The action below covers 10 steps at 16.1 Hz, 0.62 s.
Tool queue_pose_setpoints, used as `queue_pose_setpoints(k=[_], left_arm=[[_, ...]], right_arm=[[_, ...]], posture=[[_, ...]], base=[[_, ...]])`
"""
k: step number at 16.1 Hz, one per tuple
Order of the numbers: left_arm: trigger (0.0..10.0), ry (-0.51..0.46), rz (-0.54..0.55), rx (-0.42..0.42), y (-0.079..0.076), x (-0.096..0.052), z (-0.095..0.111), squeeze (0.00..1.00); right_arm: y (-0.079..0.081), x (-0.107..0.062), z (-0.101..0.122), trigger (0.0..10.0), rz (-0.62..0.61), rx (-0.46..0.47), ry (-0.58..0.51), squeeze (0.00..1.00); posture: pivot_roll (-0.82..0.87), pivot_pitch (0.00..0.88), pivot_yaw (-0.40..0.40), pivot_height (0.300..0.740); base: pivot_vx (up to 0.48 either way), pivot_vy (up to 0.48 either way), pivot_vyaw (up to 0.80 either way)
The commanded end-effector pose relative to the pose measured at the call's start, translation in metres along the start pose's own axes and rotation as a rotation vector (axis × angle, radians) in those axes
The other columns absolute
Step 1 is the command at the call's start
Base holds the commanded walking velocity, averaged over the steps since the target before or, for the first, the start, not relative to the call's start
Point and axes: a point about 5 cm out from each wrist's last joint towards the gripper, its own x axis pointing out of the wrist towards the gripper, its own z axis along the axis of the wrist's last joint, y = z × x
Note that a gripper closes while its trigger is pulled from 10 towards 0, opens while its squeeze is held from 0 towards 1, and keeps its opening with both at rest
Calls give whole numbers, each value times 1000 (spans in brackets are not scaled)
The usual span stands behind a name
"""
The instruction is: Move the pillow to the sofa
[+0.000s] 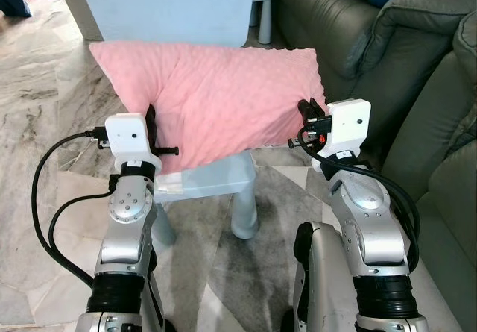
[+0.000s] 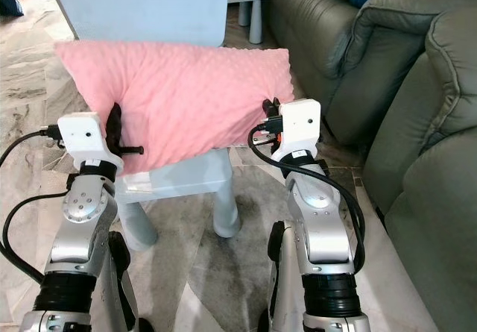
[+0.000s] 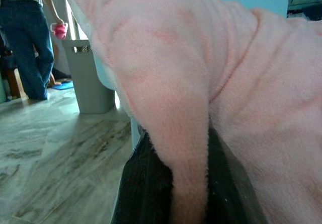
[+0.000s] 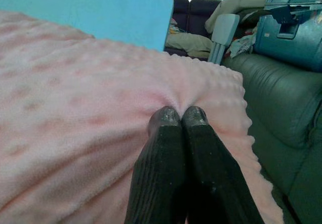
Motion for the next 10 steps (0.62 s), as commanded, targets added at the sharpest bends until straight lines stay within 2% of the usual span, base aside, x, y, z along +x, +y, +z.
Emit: queue_pose_setpoints(k=[1, 5, 10], left_arm=[[10000, -12, -14, 11, 0, 1, 4, 0], [10000, 3, -24, 8, -2, -2, 1, 0], [10000, 8, -39, 8, -4, 0, 1, 0]], right_arm=[[-1, 1, 16, 10000, -5, -9, -59, 0], [-2, 0, 15, 10000, -9, 2, -55, 0], [-2, 0, 14, 10000, -12, 15, -51, 0]], posture=[[-37, 0, 9, 351], [-38, 0, 10, 351], [-40, 0, 15, 406]], base=[[0, 0, 0], [0, 0, 0], [0, 0, 0]])
